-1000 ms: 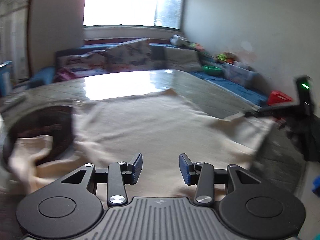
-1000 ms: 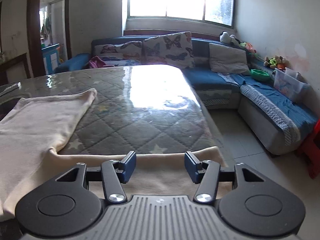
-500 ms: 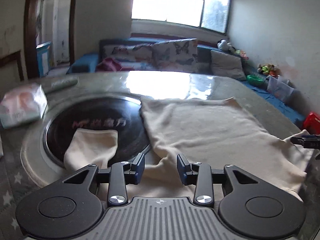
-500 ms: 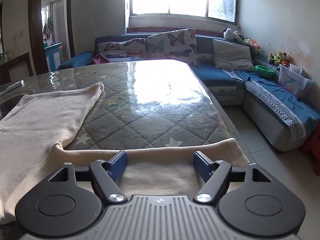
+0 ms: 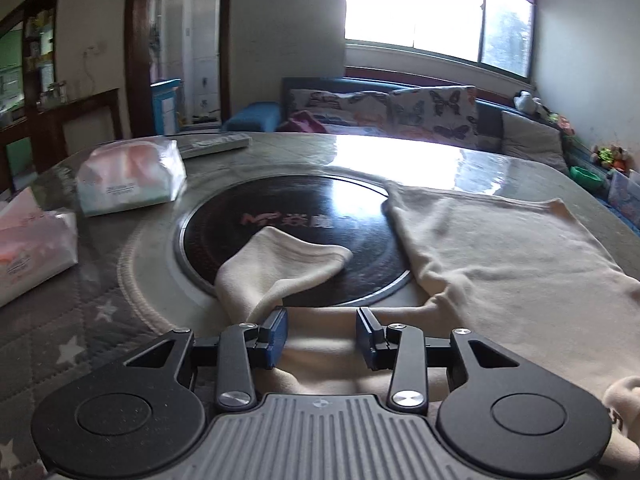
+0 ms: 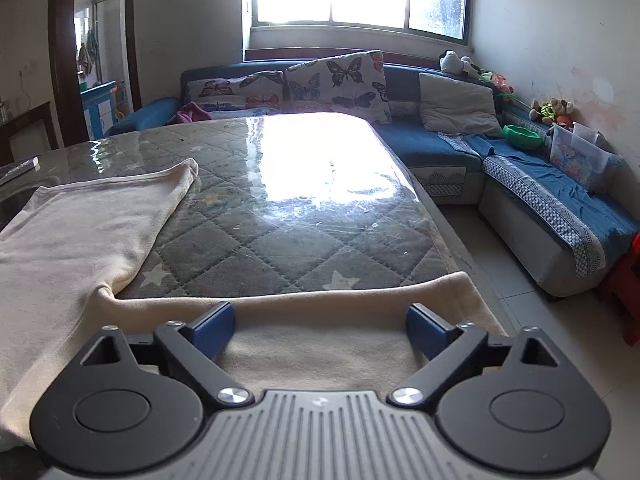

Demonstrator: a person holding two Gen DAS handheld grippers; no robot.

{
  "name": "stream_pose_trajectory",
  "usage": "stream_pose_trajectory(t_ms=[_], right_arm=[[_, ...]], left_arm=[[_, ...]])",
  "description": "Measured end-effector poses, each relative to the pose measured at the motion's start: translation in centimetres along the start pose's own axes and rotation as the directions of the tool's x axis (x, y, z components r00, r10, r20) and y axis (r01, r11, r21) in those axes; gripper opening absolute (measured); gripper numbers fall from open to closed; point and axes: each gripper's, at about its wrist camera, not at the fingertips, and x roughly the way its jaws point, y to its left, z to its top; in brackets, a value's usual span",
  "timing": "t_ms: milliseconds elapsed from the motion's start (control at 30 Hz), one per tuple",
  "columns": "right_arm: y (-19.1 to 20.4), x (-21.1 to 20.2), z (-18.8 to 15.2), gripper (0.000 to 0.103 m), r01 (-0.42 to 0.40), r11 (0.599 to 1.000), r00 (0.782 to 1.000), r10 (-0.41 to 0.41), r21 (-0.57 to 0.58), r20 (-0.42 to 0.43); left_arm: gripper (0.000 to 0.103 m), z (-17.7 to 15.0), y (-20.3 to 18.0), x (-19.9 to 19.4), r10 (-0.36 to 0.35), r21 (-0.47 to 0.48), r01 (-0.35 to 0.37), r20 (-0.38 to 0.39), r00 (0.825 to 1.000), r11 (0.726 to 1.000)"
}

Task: Fold clothes
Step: 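Open both grippers and release the sweatshirt hem, then move the left tool toward the sweatshirt sleeve near the cooktop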

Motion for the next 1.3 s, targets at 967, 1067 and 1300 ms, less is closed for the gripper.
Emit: stream_pose_trajectory(t_ms=[967, 1067, 1300], right_arm=[[-0.2, 0.4, 0.0, 0.103, 0.002, 1.000, 1.000, -0.001, 0.018, -0.016], [-0.2, 0.4, 0.0, 0.103, 0.001, 1.000, 1.000, -0.001, 0.019, -0.017], [-0.2, 0.4, -0.1, 0.103, 0.000, 1.000, 1.000, 0.000, 0.020, -0.017]], left_arm=[[0.059, 0.7, 10.5, -0.2, 0.425, -0.162, -0.427, -0.044, 0.904, 0.890], [0.059, 1.4, 10.5, 1.0, 0.470, -0.071, -0.471, -0.030, 0.882, 0.879], [0.059, 2.5, 11.3, 0.7, 0.455, -0.077, -0.456, -0.028, 0.890, 0.887]])
